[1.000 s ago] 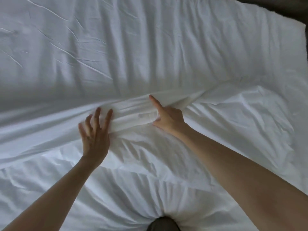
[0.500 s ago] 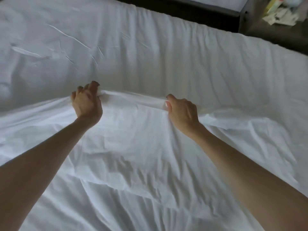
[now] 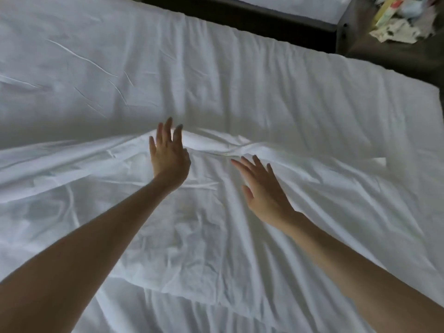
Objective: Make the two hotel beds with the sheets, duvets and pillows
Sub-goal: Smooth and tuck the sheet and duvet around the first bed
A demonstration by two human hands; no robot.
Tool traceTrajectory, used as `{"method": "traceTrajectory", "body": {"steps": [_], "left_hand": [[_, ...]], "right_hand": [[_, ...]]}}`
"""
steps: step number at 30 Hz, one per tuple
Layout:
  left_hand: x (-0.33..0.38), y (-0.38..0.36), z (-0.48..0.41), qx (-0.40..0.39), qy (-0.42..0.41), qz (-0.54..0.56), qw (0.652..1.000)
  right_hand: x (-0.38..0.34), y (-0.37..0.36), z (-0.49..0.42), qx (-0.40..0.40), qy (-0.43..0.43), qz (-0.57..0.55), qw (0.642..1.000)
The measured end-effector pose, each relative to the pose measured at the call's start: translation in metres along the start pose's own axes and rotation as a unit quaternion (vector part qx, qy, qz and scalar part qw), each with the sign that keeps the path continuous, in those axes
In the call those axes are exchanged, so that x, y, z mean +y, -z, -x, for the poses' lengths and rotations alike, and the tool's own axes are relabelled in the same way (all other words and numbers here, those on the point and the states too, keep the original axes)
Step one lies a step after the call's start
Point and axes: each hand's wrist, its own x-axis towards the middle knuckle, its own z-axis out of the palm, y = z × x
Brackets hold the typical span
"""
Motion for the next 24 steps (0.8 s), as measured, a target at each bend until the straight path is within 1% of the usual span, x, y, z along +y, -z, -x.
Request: {"method": "traceTrajectory", "body": {"steps": [2, 4, 5, 6, 7, 8, 10, 11, 13, 14, 16, 17, 18, 19, 20, 21, 22, 24], "left_hand": [[0.015, -0.026, 0.053, -0.081, -0.024, 0.036, 0.996], [0.024, -0.054, 0.096, -0.191, -0.026, 0.026, 0.981], [0.025, -0.069, 0.109, -0.231, -0.022, 0.014, 0.973], [0.024, -0.081, 0.114, -0.253, -0.02, 0.007, 0.967], [0.023, -0.089, 0.112, -0.258, -0.022, 0.002, 0.966], [0.023, -0.096, 0.106, -0.257, -0.027, -0.007, 0.966], [0.027, -0.105, 0.086, -0.26, -0.029, -0.021, 0.965], [0.03, -0.108, 0.073, -0.263, -0.03, -0.026, 0.964], [0.034, -0.11, 0.04, -0.269, -0.042, -0.056, 0.961], [0.036, -0.108, 0.02, -0.266, -0.045, -0.08, 0.96], [0.04, -0.1, -0.025, -0.241, -0.021, -0.105, 0.964], [0.041, -0.095, -0.046, -0.216, -0.005, -0.09, 0.972], [0.041, -0.093, -0.063, -0.184, 0.003, -0.051, 0.982], [0.042, -0.093, -0.075, -0.16, 0.001, 0.004, 0.987], [0.045, -0.094, -0.078, -0.16, -0.014, 0.051, 0.986], [0.048, -0.098, -0.076, -0.183, -0.034, 0.075, 0.98], [0.053, -0.104, -0.068, -0.201, -0.058, 0.078, 0.975], [0.058, -0.116, -0.055, -0.192, -0.09, 0.069, 0.975]], "right_hand": [[0.011, -0.025, 0.034, -0.019, 0.011, 0.037, 0.999], [0.031, -0.047, 0.057, -0.068, 0.008, 0.096, 0.993], [0.044, -0.053, 0.063, -0.1, 0.004, 0.133, 0.986], [0.059, -0.055, 0.065, -0.124, -0.004, 0.167, 0.978], [0.075, -0.054, 0.063, -0.132, -0.026, 0.197, 0.971], [0.091, -0.05, 0.059, -0.135, -0.068, 0.215, 0.965], [0.128, -0.036, 0.044, -0.109, -0.194, 0.212, 0.952], [0.147, -0.026, 0.037, -0.098, -0.27, 0.184, 0.94], [0.179, -0.003, 0.031, -0.085, -0.404, 0.09, 0.907], [0.193, 0.007, 0.033, -0.081, -0.444, 0.051, 0.891], [0.212, 0.019, 0.041, -0.091, -0.477, 0.02, 0.874], [0.215, 0.022, 0.044, -0.09, -0.479, 0.015, 0.873], [0.213, 0.022, 0.045, -0.074, -0.476, 0.014, 0.876], [0.207, 0.02, 0.044, -0.044, -0.465, 0.021, 0.884], [0.198, 0.017, 0.044, -0.008, -0.444, 0.035, 0.895], [0.187, 0.011, 0.042, 0.026, -0.407, 0.055, 0.911], [0.173, 0.004, 0.043, 0.052, -0.355, 0.082, 0.93], [0.147, -0.014, 0.046, 0.072, -0.226, 0.131, 0.963]]}}
